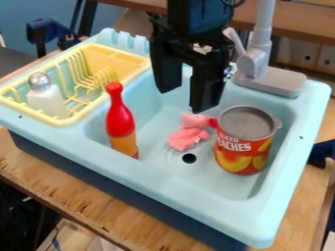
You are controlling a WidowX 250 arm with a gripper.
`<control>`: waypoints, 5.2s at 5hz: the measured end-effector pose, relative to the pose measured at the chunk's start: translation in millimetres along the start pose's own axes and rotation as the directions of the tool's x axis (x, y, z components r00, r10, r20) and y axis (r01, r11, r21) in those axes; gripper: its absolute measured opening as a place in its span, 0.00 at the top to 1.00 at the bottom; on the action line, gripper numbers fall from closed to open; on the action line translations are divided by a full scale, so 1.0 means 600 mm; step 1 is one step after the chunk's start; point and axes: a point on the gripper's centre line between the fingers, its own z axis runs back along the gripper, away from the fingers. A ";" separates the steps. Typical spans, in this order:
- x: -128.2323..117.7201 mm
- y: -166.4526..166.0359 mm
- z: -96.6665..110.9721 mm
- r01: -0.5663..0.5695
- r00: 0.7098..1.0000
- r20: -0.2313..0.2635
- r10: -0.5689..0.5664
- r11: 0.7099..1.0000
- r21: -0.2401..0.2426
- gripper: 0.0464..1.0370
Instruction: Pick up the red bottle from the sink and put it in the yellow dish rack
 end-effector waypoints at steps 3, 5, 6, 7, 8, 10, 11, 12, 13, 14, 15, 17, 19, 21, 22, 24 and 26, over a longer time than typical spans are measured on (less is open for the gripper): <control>-0.041 0.029 0.042 0.075 0.996 -0.052 -0.073 0.997 0.028 0.04; -0.085 0.064 0.054 0.044 0.984 -0.176 -0.037 0.998 0.036 0.04; -0.074 0.079 0.038 0.033 0.989 -0.147 -0.022 0.997 0.075 0.04; -0.059 0.091 0.015 0.052 0.986 -0.161 -0.038 0.995 0.083 0.04; -0.057 0.106 0.010 0.029 0.990 -0.143 -0.013 0.994 0.104 0.04; -0.054 0.122 -0.014 0.021 0.983 -0.181 -0.006 0.997 0.081 0.06; -0.060 0.124 -0.022 0.014 0.983 -0.185 -0.004 0.999 0.052 0.15; -0.067 0.126 -0.028 0.019 0.980 -0.198 -0.025 0.999 -0.032 0.46; -0.070 0.122 -0.030 0.017 0.978 -0.207 -0.031 0.998 -0.066 0.69; -0.075 0.116 -0.027 -0.010 0.978 -0.210 -0.016 0.993 -0.119 0.71; -0.078 0.109 0.000 -0.046 0.982 -0.186 0.024 0.992 -0.113 0.71; -0.061 0.127 0.106 -0.101 0.993 -0.060 0.102 0.995 0.024 0.71; -0.043 0.178 0.109 -0.138 0.990 -0.028 0.141 0.987 0.077 0.71; -0.041 0.236 0.088 -0.205 0.976 -0.055 0.210 0.974 0.092 0.71; -0.039 0.260 0.090 -0.233 0.971 -0.043 0.237 0.969 0.087 0.71; -0.017 0.293 0.054 -0.240 0.967 -0.086 0.240 0.971 0.014 0.71; 0.002 0.291 0.031 -0.241 0.965 -0.123 0.233 0.969 -0.060 0.71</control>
